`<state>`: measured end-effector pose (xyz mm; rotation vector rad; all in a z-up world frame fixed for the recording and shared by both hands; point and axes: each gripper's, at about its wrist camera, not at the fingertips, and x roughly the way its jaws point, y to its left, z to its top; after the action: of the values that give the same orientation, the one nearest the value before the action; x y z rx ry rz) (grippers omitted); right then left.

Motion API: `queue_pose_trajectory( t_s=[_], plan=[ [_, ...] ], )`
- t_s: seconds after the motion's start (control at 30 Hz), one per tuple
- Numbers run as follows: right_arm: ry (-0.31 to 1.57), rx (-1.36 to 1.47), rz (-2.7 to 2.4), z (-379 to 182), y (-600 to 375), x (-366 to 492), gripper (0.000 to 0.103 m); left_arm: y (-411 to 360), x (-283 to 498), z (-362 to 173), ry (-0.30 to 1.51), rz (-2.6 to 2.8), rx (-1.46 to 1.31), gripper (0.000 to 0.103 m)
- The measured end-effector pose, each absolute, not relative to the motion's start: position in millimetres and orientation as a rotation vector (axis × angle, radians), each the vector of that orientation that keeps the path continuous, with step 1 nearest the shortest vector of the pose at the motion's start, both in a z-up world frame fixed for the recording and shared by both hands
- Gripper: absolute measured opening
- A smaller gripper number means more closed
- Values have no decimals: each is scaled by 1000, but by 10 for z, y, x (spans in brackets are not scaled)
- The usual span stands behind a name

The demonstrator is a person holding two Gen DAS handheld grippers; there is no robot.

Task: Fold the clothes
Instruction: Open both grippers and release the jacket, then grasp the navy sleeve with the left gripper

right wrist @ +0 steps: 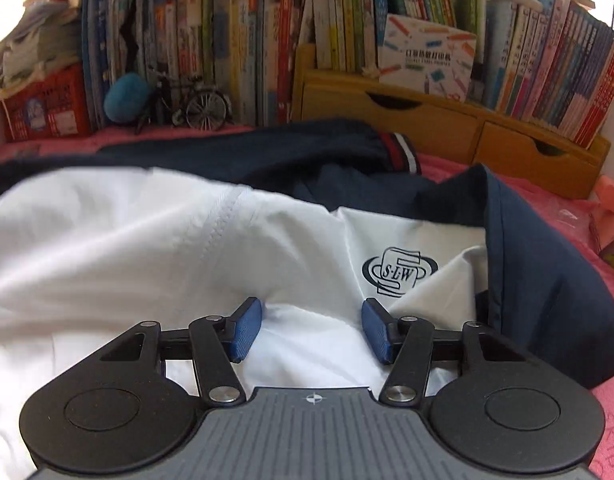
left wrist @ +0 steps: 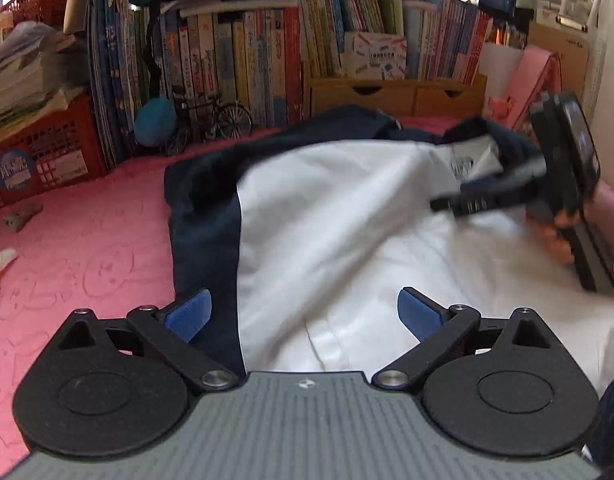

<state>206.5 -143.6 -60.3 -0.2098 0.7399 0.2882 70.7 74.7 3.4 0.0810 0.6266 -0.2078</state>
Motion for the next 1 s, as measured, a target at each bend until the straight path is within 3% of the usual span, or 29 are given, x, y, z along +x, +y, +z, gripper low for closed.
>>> queue_pose_trajectory(
  t_s=[0.17, 0.37, 0.43, 0.5, 0.6, 0.77, 0.8, 1.0],
  plan=[
    [632, -192, 301, -796, -1556, 1732, 57, 429, 1704, 312, 551, -154, 204, 103],
    [661, -102, 319, -770, -1660, 1784, 58, -283, 2723, -113, 671, -165, 197, 102],
    [662, -102, 320, -763, -1661, 1784, 58, -475, 2989, -316, 728, -112, 219, 94],
    [663, -102, 321, -755, -1663, 1784, 58, -565, 3176, -479, 785, -42, 244, 55],
    [664, -102, 322, -743, -1665, 1784, 59, -493, 3233, -517, 799, -10, 229, 38],
    [665, -105, 323, -754, -1674, 1769, 60, -124, 3132, -208, 738, 8, 168, 24],
    [665, -106, 323, -754, -1672, 1768, 60, -33, 3093, -125, 709, 40, 180, 11],
    [666, -109, 321, -758, -1665, 1754, 60, 988, 2827, 416, 586, 295, 133, 7]
  ],
)
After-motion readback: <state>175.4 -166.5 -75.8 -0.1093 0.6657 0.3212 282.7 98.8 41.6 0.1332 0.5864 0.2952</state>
